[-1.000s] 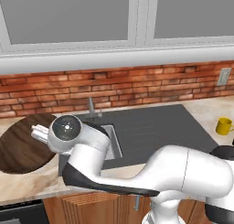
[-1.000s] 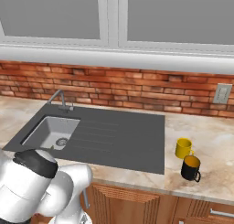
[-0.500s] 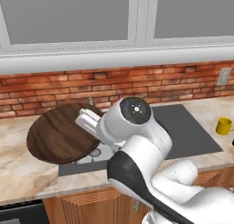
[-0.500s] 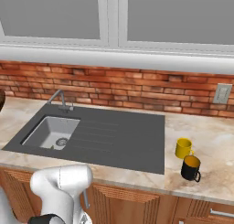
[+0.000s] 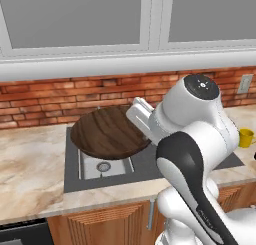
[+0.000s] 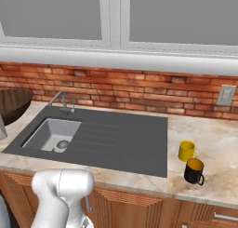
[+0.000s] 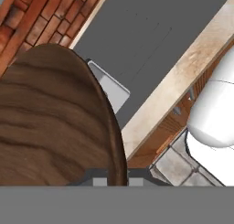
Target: Clear the mugs and bowl far away from the sink.
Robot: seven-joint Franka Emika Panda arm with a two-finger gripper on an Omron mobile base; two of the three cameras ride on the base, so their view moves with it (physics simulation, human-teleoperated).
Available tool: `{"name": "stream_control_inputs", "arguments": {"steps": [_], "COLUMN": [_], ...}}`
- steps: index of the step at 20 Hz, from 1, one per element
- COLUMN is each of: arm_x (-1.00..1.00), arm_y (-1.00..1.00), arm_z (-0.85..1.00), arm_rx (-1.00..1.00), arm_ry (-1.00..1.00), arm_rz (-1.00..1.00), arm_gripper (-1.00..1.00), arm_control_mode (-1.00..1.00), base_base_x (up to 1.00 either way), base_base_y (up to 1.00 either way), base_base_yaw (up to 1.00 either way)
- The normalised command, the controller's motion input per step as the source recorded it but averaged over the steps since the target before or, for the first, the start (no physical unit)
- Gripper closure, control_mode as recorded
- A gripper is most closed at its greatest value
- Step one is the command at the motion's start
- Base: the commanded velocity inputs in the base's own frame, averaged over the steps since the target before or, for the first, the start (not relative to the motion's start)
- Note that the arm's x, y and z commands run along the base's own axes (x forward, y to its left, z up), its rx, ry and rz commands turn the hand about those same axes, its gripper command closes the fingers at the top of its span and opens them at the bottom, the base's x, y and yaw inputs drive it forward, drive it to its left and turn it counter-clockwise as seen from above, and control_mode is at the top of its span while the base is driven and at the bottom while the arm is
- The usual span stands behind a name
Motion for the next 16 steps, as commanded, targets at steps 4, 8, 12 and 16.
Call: {"name": "stream_control_inputs", "arguments": {"steps": [4,8,12,16], "arm_x": [0.00,0.00,-0.41,0.00], "arm_y": [0.00,0.00,-0.12,0.00], "arm_z": [0.00,0.00,0.00,0.00], "arm_rx": [0.00,0.00,0.00,0.00], "arm_ry": [0.00,0.00,0.00,0.00], "arm_rz": [0.00,0.00,-0.07,0.00], "arm_gripper": [1.00,1.00,1.00,1.00], "arm_control_mode": [-1.00,-1.00,1.00,1.00], "base_base_x": [0.00,0.00,-0.21,-0.56], "base_base_y": [0.00,0.00,-0.12,-0.23], "base_base_yaw": [0.00,0.00,-0.10,-0.80]}}
